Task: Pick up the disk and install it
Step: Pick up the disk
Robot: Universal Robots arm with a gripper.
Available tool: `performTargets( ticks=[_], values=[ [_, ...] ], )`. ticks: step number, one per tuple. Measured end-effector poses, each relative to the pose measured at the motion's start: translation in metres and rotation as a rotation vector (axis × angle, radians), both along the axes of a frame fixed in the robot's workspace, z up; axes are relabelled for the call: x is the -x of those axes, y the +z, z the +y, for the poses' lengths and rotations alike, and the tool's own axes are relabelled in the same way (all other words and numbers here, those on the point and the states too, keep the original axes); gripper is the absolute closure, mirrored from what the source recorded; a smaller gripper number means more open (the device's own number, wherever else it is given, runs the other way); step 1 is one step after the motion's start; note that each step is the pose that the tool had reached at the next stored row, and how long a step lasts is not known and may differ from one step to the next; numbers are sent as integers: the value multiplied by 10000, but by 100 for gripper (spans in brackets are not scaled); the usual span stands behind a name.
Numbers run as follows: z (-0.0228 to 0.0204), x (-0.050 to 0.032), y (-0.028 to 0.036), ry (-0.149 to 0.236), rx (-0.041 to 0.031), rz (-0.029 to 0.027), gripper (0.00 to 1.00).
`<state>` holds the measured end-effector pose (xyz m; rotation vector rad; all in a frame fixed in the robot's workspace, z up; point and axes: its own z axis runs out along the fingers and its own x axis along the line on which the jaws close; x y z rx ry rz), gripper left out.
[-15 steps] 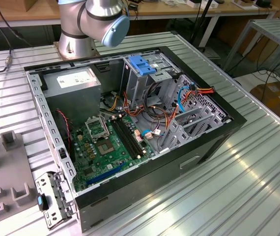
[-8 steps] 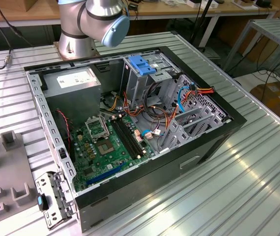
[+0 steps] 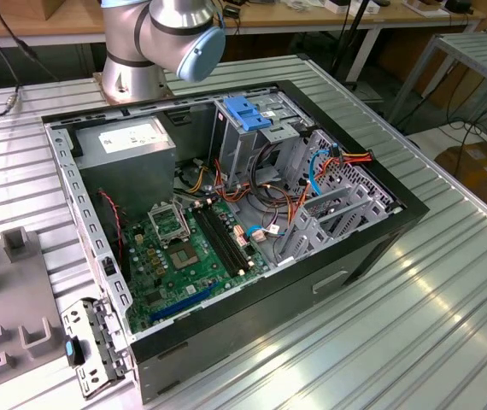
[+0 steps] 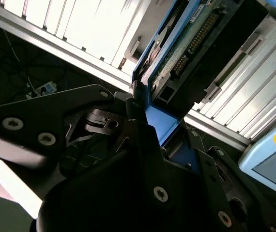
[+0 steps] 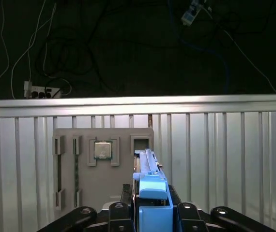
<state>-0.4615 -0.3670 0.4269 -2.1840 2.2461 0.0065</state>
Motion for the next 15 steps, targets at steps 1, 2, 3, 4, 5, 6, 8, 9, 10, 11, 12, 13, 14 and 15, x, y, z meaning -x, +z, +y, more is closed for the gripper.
performTargets(
  ticks=[1, 2, 3, 4, 5, 6, 8, 9, 10, 11, 12, 13, 14, 15],
  values=[
    [0, 0, 25, 0, -1, -1, 63],
    [0, 0, 43, 0, -1, -2, 63],
    [0, 0, 71, 0, 0, -1, 63],
    [0, 0, 90, 0, 0, 0, 63],
    [0, 0, 121, 0, -1, -1, 63],
    [0, 0, 164, 0, -1, -1, 63],
    [0, 0, 232, 0, 0, -1, 63],
    [0, 0, 249, -1, 0, 0, 63],
    [0, 0, 267, 0, -1, -1, 63],
    [0, 0, 282, 0, 0, 0, 63],
    [0, 0, 282, 0, -1, -2, 63],
    [0, 0, 283, 0, -1, -1, 63],
    [0, 0, 284, 0, -1, -1, 63],
    [0, 0, 284, 0, -1, -1, 63]
  ],
)
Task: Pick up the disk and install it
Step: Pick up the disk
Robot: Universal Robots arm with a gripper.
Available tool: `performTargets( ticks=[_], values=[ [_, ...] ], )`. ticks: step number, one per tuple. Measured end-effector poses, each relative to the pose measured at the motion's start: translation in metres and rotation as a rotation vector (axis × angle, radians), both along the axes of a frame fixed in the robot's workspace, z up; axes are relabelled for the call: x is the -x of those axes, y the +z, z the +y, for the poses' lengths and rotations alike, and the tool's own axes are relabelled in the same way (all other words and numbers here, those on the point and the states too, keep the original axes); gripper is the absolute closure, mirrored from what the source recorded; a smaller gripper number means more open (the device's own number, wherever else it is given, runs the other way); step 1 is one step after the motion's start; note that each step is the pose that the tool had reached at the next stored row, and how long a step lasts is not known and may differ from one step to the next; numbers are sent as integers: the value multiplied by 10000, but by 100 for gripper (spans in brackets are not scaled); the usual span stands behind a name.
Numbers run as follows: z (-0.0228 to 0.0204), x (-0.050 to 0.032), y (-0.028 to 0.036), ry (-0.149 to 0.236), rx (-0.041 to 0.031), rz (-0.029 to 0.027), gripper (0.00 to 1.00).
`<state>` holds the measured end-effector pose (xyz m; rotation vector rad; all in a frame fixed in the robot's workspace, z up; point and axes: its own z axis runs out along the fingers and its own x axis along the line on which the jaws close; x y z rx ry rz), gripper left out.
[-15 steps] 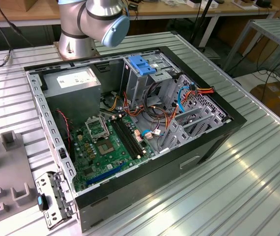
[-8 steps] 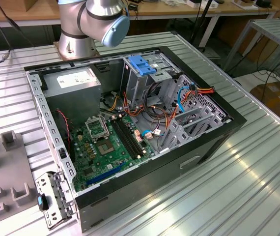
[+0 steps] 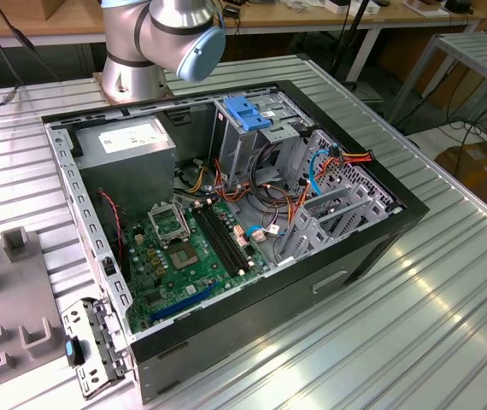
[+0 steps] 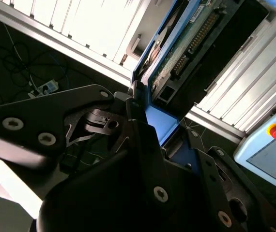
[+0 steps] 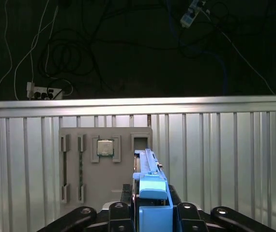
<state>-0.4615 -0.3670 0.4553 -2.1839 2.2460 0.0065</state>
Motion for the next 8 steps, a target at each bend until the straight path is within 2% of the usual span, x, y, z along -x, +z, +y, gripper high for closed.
performTargets(
  ticks=[3, 8],
  values=[
    [0, 0, 2, 0, 0, 1, 63],
    [0, 0, 43, 0, 1, 1, 63]
  ],
)
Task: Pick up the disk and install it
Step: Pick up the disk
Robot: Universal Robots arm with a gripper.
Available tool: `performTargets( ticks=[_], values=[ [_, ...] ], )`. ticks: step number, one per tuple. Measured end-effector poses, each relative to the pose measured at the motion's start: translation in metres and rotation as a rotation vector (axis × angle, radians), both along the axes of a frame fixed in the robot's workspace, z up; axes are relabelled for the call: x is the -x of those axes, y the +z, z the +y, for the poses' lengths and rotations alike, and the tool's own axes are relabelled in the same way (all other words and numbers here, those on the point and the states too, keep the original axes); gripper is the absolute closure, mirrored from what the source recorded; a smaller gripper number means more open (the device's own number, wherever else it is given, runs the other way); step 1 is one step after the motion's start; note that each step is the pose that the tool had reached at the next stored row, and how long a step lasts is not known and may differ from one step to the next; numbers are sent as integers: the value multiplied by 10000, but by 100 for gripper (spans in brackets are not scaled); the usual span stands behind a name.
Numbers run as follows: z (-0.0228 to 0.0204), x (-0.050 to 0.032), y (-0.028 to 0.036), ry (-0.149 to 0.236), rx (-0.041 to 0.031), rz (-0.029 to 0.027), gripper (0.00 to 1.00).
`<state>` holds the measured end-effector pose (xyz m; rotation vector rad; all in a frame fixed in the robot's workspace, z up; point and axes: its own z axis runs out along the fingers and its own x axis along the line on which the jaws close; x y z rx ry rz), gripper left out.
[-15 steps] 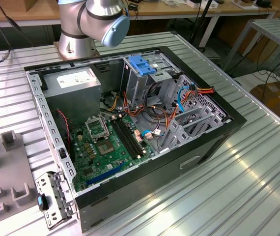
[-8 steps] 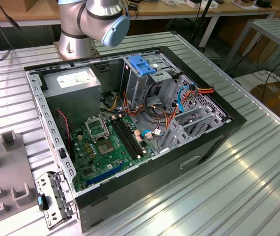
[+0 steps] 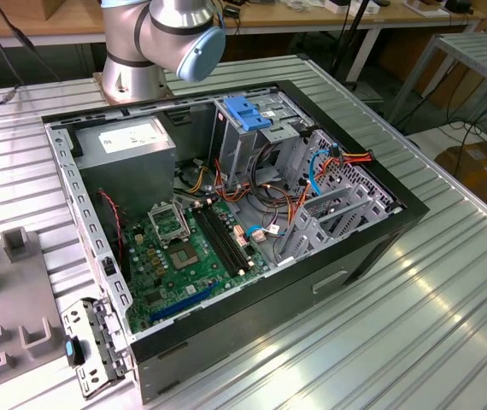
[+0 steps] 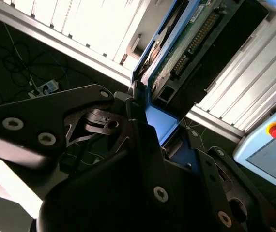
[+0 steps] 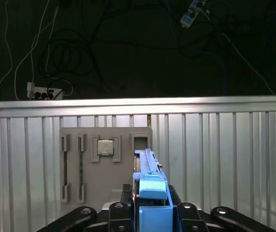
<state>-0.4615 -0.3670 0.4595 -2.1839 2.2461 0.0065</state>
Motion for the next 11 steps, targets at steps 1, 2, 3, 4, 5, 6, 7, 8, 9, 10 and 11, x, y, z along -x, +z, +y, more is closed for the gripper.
performTargets(
  ticks=[1, 2, 3, 4, 5, 6, 7, 8, 9, 10, 11],
  values=[
    [0, 0, 1, 0, -1, -1, 63],
    [0, 0, 1, 0, -1, -1, 63],
    [0, 0, 2, 0, 0, 0, 63],
    [0, 0, 2, 0, 0, 0, 63],
    [0, 0, 3, 0, 0, -1, 63],
    [0, 0, 5, 0, 0, 0, 63],
    [0, 0, 5, 0, 0, 0, 63],
    [0, 0, 6, 0, -1, -2, 63],
    [0, 0, 7, 0, -1, -1, 63],
    [0, 0, 12, 0, 0, 1, 63],
    [0, 0, 20, 0, 0, 0, 63]
  ],
)
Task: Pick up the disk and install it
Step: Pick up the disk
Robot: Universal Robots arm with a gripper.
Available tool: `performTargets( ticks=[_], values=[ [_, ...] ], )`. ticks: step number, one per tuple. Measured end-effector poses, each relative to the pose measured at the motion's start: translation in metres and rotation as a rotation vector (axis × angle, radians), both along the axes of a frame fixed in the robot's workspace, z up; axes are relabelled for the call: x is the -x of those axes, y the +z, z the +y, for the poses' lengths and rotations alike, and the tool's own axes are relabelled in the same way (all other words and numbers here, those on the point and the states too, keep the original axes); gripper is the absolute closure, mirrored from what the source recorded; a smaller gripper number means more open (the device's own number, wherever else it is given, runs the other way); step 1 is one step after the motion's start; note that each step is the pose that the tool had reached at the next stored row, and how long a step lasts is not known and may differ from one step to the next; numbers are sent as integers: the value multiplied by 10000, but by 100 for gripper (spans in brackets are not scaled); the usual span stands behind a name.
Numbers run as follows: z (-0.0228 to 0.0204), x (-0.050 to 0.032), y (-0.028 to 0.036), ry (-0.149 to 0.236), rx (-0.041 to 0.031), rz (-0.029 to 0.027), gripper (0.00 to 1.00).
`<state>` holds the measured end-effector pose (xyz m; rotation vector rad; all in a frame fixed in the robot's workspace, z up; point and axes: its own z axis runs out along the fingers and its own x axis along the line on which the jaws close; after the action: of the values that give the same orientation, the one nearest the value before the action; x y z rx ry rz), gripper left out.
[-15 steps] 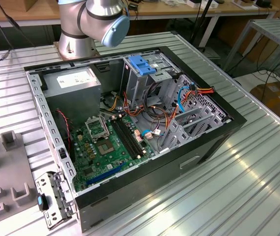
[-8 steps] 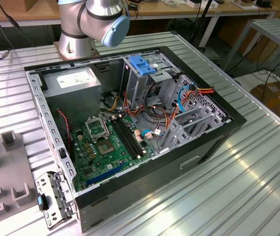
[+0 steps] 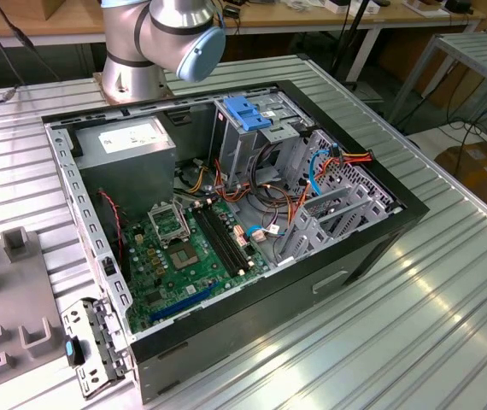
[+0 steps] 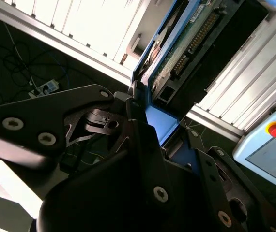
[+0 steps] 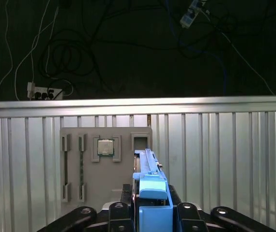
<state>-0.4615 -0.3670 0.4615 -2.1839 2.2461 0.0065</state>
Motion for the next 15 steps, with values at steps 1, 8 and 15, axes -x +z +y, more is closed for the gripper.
performTargets(
  ticks=[1, 8, 15],
  values=[
    [0, 0, 8, 0, 0, 0, 63],
    [0, 0, 79, 0, -2, 0, 63],
    [0, 0, 176, 0, -6, 3, 63]
  ],
)
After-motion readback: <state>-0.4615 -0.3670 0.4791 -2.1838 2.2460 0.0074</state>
